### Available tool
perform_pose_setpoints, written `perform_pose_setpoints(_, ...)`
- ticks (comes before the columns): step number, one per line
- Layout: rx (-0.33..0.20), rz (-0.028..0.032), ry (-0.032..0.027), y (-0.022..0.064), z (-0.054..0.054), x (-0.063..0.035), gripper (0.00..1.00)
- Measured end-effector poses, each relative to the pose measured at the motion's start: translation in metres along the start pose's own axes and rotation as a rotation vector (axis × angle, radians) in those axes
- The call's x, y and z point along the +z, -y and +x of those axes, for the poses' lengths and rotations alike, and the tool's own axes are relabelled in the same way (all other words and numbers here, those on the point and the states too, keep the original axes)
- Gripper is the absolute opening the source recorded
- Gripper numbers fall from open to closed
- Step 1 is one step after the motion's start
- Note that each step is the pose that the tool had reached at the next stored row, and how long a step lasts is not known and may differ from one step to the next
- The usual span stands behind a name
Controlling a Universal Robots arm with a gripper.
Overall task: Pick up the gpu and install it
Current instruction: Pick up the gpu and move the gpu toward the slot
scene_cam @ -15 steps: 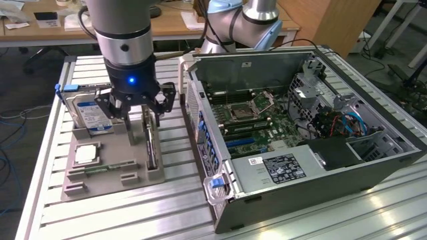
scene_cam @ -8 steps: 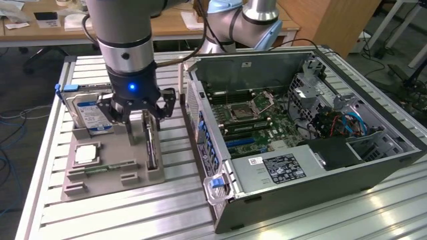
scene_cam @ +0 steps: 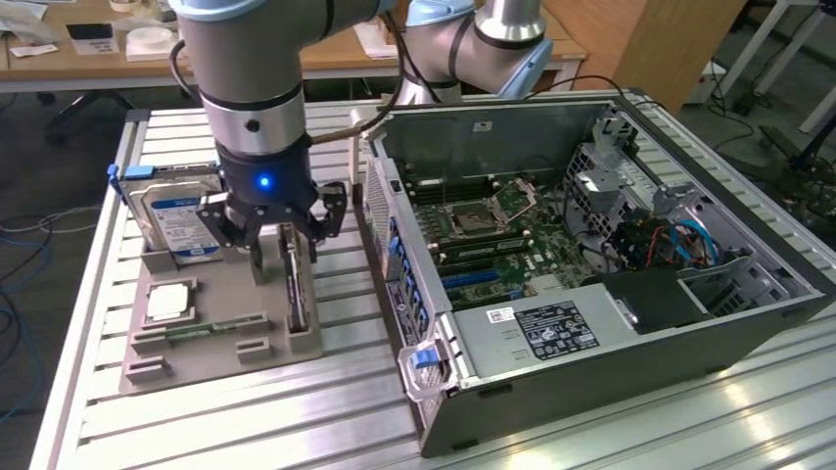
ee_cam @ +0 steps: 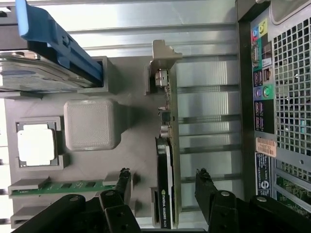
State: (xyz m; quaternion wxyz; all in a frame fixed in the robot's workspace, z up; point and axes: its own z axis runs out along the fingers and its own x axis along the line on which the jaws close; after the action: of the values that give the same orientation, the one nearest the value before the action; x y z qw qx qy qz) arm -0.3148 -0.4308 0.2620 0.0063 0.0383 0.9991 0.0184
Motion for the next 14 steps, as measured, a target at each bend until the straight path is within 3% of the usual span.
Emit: perform_pose_setpoints(14,-0.014,-0.0002,-0.0009,0.0008,-0.002,0.0254,0.65)
